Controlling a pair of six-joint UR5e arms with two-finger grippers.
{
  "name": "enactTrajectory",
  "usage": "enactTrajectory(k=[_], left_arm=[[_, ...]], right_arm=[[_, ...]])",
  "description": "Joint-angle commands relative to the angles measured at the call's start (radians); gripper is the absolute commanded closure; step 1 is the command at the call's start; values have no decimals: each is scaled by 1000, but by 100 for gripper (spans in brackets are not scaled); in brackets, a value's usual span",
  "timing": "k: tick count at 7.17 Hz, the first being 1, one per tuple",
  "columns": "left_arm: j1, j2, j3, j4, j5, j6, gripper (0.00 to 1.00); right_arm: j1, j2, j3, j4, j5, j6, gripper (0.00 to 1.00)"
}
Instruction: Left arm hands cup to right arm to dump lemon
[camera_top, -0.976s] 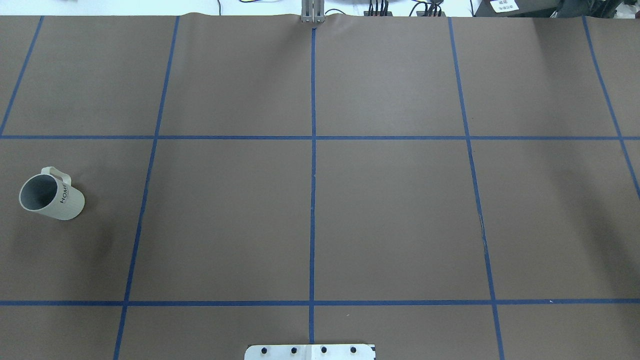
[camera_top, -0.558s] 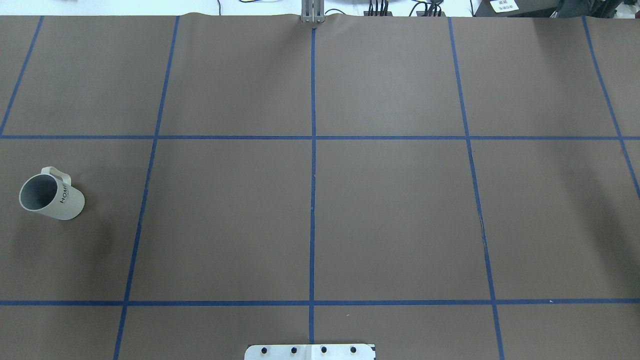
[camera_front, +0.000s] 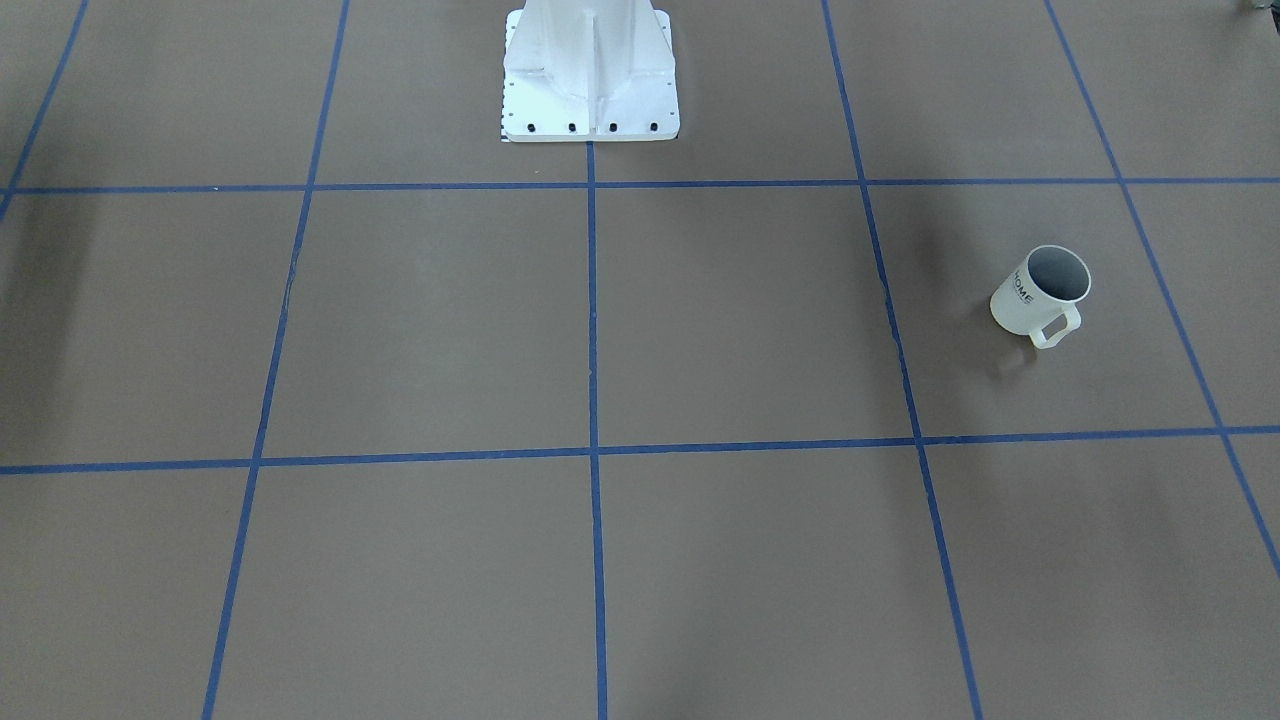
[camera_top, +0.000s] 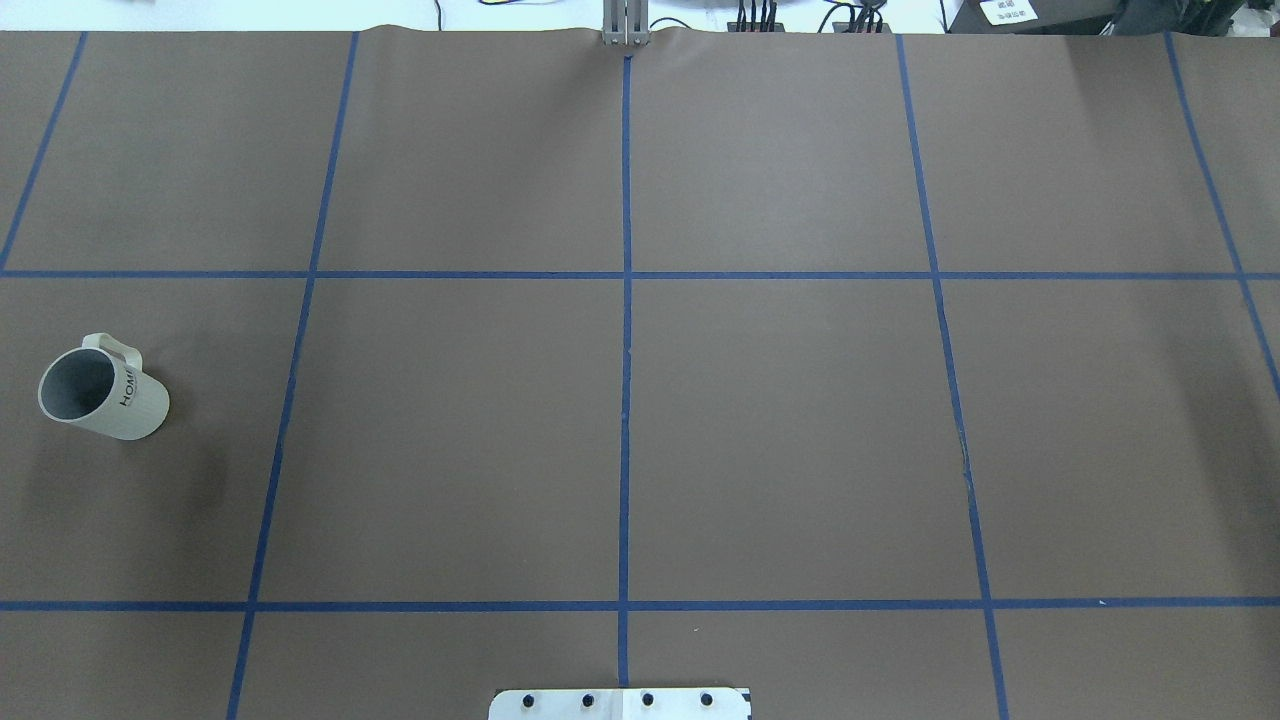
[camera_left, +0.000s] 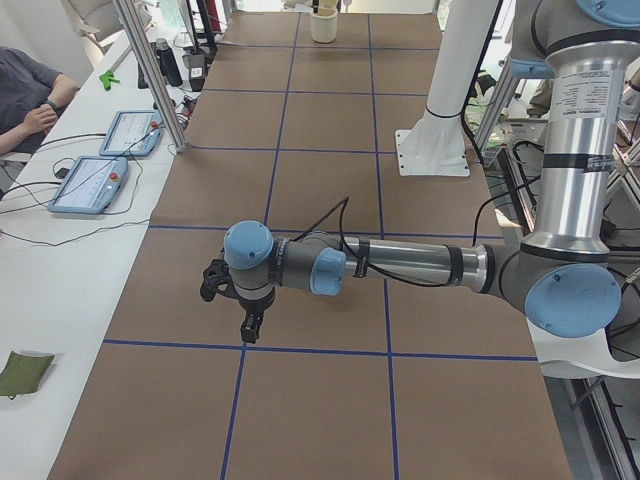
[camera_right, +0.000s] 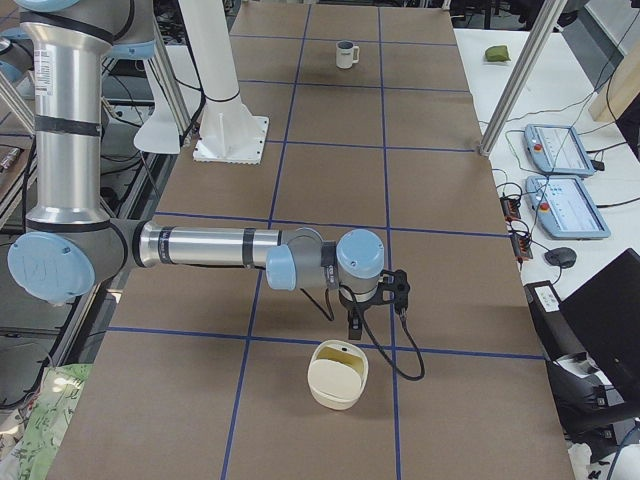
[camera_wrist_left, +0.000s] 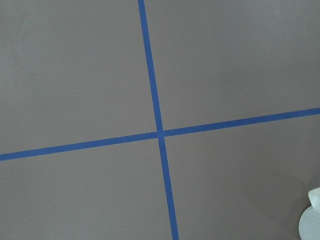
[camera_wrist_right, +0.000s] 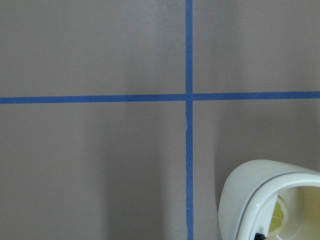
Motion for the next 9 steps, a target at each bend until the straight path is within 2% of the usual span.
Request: enactTrajectory(k=[1, 3, 5, 6, 7, 9], left_arm=[[-2, -2, 1, 0, 11, -1, 0], [-2, -5, 1, 0, 12, -5, 0], [-2, -8, 1, 0, 12, -5, 0], [-2, -10, 1, 0, 12, -5, 0], [0, -10, 1, 0, 12, -5, 0], [0, -10, 2, 0, 12, -5, 0]], right_arm=[[25, -5, -19, 40, 21, -5, 0], [37, -2, -6, 37, 13, -5, 0], [45, 3, 9, 34, -86, -6, 0], [45, 3, 3, 37, -83, -12, 0], [45, 1, -8, 37, -62, -23, 0], [45, -3, -6, 35, 40, -34, 0]])
